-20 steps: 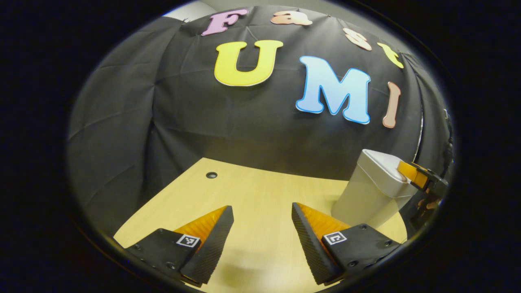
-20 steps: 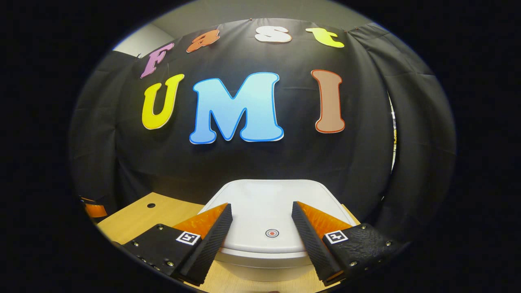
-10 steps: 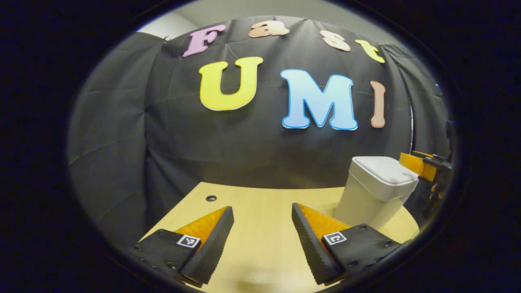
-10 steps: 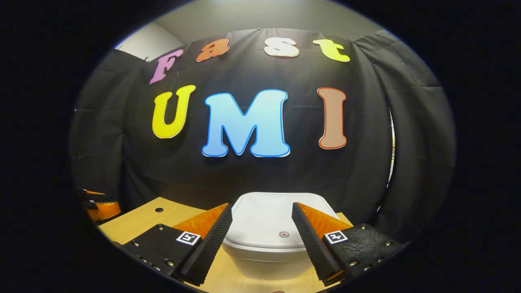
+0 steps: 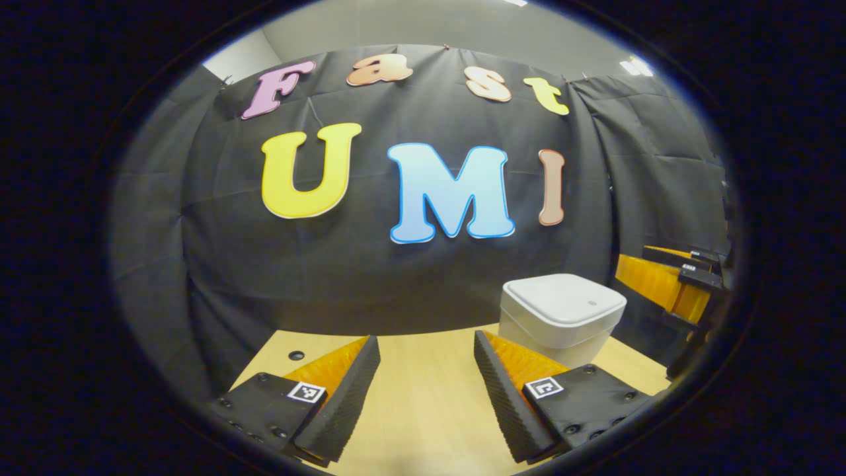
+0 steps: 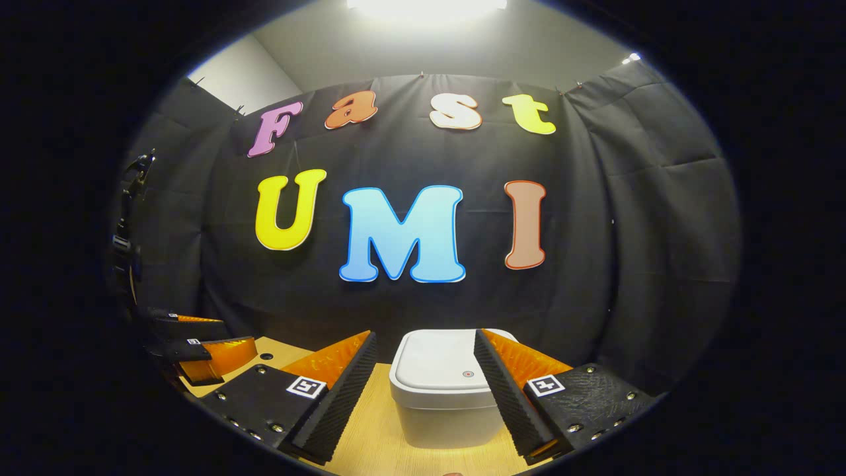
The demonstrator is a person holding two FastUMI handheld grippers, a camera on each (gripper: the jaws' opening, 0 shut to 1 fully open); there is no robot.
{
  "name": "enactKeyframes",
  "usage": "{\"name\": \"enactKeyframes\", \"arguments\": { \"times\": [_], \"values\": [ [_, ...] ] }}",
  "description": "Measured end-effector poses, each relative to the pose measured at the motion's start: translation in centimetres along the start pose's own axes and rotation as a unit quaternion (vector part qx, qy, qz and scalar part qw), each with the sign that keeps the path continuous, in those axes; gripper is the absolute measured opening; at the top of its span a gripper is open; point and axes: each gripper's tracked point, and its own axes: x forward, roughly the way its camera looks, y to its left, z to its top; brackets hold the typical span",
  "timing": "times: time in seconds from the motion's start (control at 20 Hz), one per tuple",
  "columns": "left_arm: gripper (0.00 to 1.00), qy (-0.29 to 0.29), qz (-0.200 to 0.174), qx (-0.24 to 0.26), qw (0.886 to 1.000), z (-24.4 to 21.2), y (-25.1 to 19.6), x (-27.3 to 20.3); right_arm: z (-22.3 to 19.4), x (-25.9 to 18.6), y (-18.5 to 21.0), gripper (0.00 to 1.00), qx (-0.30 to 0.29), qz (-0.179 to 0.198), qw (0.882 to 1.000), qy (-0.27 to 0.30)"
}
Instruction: Press the lid of the desktop garbage bin to open it, pick up the crumpled paper on the desktop and throw it into the bin, then pick up the pop can on the desktop and drop it into the bin, and finally close the garbage bin lid.
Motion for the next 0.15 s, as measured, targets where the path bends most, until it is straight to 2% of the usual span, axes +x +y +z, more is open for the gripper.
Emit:
{"name": "enactKeyframes", "arguments": {
  "times": [0.05, 0.1, 0.15],
  "values": [
    [0.92, -0.002, -0.011, -0.003, 1.0, 0.4, -0.8, 0.1, -0.1, -0.8, -0.2, 0.95, 0.001, -0.009, 1.0, 0.002],
    [0.96, -0.007, -0.022, -0.005, 1.0, 0.8, -1.7, 0.2, -0.1, -1.3, -0.5, 0.95, 0.001, -0.016, 1.0, 0.002],
    [0.96, -0.011, -0.03, -0.004, 0.999, 1.3, -2.7, 0.5, -0.1, -1.9, -0.7, 0.95, -0.001, -0.02, 1.0, 0.001]
  ]
}}
